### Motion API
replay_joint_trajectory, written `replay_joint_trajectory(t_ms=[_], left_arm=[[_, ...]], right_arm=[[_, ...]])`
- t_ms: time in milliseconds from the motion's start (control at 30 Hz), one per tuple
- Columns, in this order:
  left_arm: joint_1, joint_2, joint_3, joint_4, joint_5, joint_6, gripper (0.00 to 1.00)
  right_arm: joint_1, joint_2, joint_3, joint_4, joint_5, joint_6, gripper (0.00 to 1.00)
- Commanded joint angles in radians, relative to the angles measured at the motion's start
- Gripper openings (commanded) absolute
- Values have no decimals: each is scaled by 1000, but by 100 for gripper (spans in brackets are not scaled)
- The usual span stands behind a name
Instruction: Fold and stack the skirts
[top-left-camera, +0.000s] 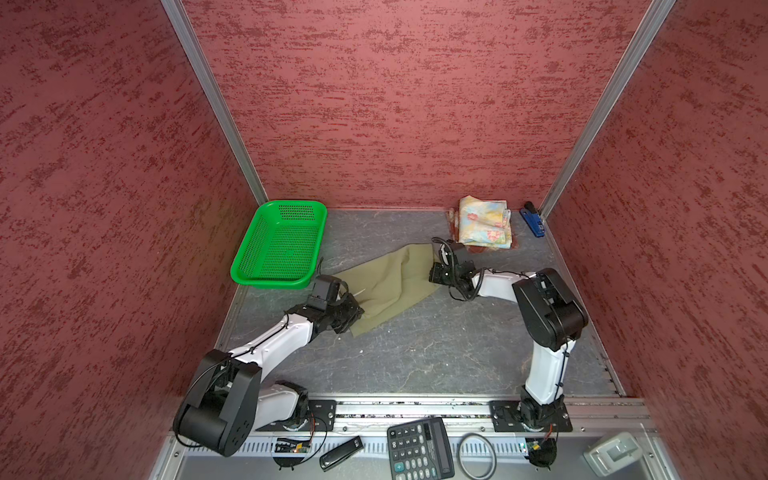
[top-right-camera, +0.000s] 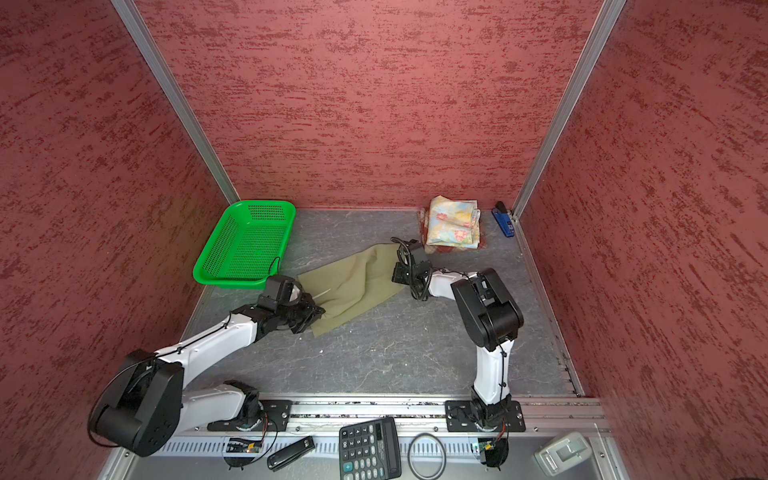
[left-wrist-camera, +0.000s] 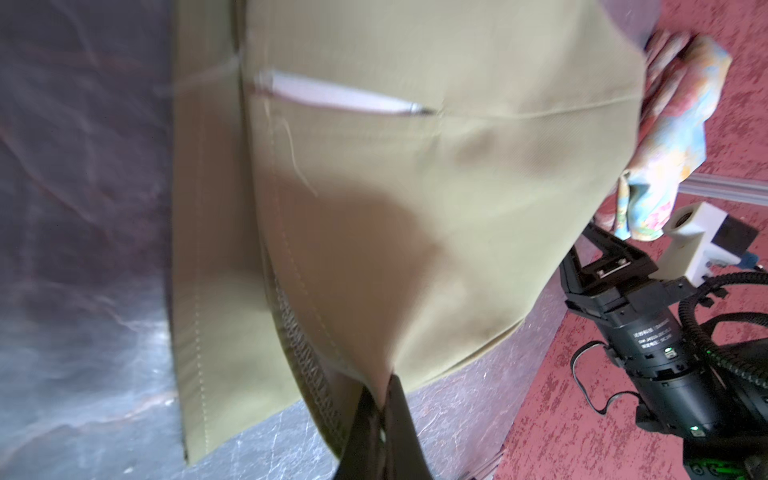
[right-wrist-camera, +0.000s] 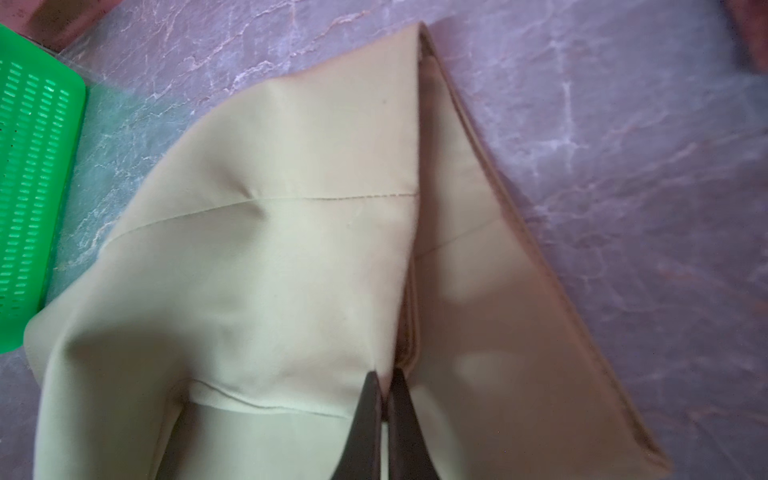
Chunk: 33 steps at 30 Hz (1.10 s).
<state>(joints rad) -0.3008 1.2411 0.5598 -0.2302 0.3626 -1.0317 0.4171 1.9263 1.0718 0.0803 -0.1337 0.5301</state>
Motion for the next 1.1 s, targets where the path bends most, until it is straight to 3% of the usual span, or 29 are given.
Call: replay_joint_trajectory(t_ms=[0, 333, 533, 800, 1067], left_arm=[[54, -33, 57, -79, -7, 76, 0], [216, -88, 175, -225, 11, 203, 0], [223, -129, 161, -251, 4, 215, 0], [121, -217, 7, -231, -61, 143, 0], [-62, -180, -131, -120, -187, 23, 0]], right_arm=[[-11, -39, 70, -8, 25, -19, 0], [-62, -114, 163, -119, 16, -75, 0], [-108, -167, 140, -162, 0, -99, 0], [-129, -244, -28, -127, -20, -99, 0], [-135, -261, -150, -88, 4, -103, 0]])
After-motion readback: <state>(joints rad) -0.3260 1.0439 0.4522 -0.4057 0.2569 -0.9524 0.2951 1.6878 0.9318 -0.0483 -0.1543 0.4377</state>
